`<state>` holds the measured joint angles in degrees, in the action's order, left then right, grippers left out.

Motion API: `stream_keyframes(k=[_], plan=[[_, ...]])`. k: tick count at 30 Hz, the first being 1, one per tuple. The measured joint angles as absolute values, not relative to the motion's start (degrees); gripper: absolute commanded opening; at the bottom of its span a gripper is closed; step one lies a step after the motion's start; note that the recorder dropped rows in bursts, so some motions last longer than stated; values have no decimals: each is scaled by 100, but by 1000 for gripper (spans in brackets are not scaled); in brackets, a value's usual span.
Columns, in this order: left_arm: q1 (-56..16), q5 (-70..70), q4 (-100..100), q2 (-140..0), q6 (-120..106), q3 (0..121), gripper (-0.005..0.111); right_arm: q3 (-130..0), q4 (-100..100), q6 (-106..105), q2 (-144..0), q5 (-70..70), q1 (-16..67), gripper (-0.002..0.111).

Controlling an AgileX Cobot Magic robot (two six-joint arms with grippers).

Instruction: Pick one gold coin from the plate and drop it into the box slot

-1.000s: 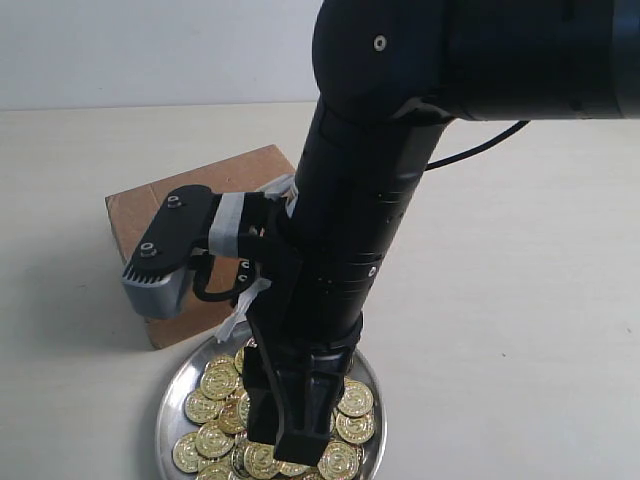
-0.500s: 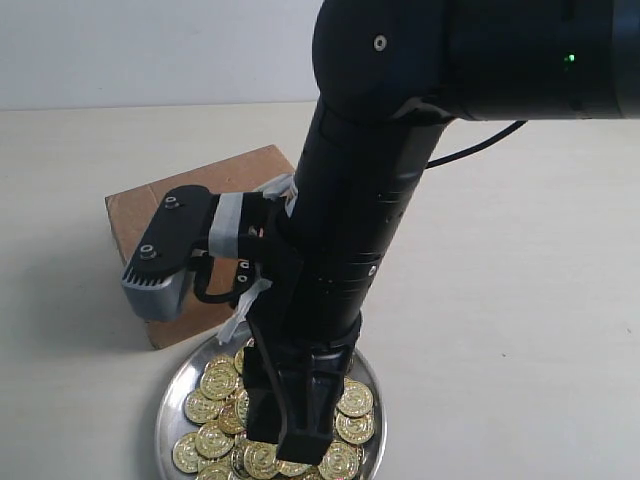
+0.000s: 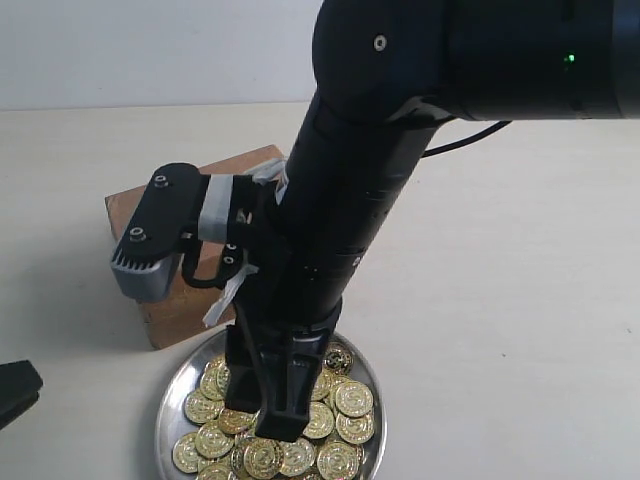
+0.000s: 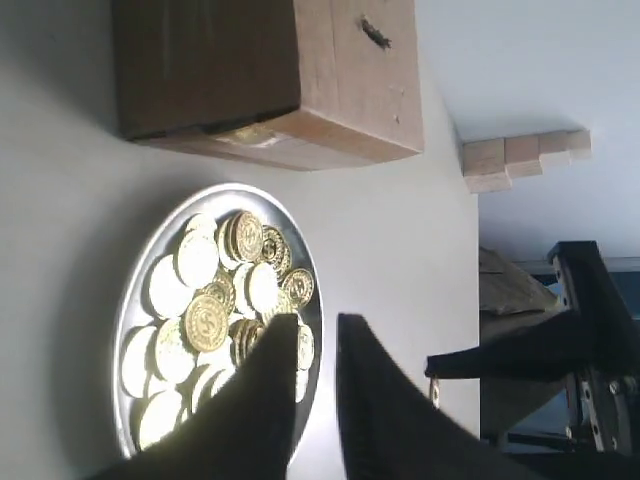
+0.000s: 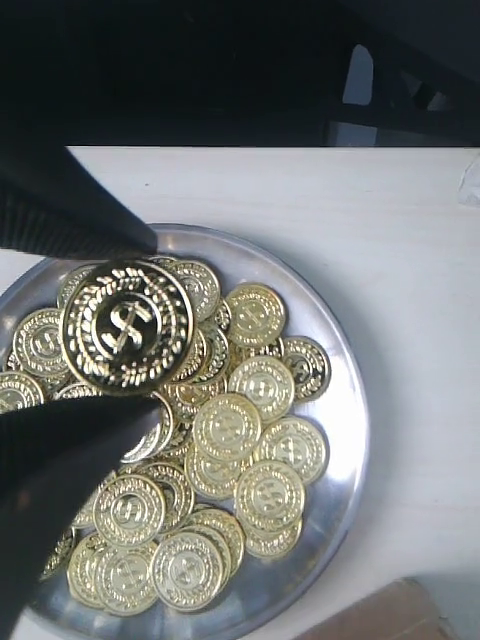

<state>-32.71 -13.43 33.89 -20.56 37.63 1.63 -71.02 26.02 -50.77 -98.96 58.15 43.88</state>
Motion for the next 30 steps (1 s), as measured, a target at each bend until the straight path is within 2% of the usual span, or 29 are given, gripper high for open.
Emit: stream_keyframes(k=[3, 5, 11, 17, 30], plan=[[-3393, -1367, 3483, -2543, 3621, 487, 48, -7102, 2602, -5077, -9896, 5791, 4388, 22], [-3411, -1459, 3517, -2948, 3464, 806, 51, -7102, 2602, -5081, -9896, 5779, 4388, 22], [-3433, -1639, 5025, -4293, 1676, 1539, 51, -7102, 2587, -5182, -9896, 5739, 4388, 22], [-3433, -2495, 7070, -5658, -939, 2085, 51, -7102, 2502, -5206, -9896, 5411, 4388, 22], [-3433, -2743, 7210, -6302, -1607, 2481, 51, -7102, 2433, -5226, -9861, 5108, 4366, 22]])
